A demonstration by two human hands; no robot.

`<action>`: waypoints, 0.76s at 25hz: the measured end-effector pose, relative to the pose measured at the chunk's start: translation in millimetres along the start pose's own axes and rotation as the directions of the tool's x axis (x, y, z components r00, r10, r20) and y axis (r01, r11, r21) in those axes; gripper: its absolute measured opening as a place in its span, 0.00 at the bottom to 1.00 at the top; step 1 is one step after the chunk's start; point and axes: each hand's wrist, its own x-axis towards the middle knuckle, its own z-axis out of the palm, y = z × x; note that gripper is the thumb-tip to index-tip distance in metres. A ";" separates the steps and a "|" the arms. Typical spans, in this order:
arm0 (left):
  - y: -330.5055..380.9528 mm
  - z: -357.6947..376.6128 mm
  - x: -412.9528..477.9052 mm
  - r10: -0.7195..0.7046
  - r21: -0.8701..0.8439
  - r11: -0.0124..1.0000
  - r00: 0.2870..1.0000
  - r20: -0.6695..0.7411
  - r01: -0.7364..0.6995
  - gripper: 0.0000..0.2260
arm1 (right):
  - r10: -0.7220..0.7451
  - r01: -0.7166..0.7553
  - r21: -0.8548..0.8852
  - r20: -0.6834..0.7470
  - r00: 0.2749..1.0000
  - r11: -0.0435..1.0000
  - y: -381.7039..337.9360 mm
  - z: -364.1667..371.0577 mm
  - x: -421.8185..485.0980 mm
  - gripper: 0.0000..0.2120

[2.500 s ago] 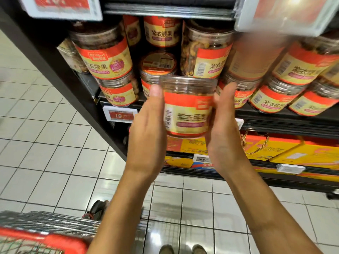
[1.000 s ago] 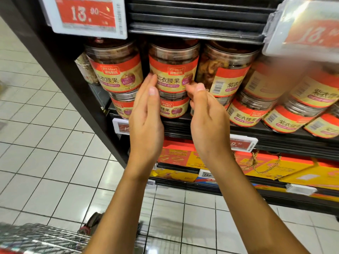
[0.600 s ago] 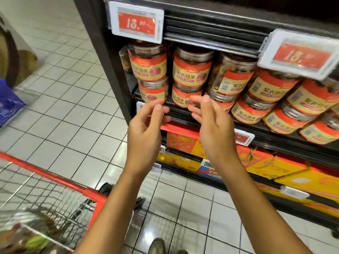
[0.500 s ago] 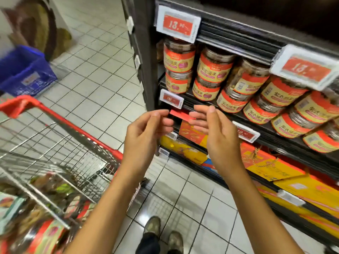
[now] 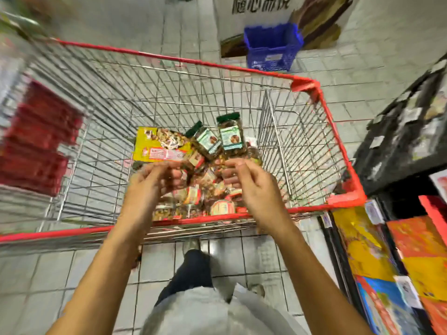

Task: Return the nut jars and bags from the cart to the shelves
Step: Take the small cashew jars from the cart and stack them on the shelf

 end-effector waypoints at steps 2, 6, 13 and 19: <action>-4.8 -47.2 22.1 -0.037 0.022 0.999 0.992 -0.118 0.040 0.11 | 0.054 -0.052 -0.034 0.082 0.995 0.998 1.2 45.6 27.7 0.13; -12.0 -97.9 79.0 -0.193 0.081 0.976 0.977 -0.096 0.201 0.10 | 0.171 -0.160 -0.095 0.125 0.977 0.983 24.2 118.9 79.0 0.15; -47.3 -138.4 200.1 -0.421 0.194 0.874 0.894 -0.156 0.445 0.08 | 0.413 -0.358 -0.281 0.168 0.895 0.891 88.9 194.1 158.7 0.23; -164.5 -146.0 284.5 -0.510 0.439 0.663 0.795 -0.329 0.606 0.16 | 0.652 -0.522 -0.466 0.172 0.739 0.714 187.5 237.1 206.5 0.18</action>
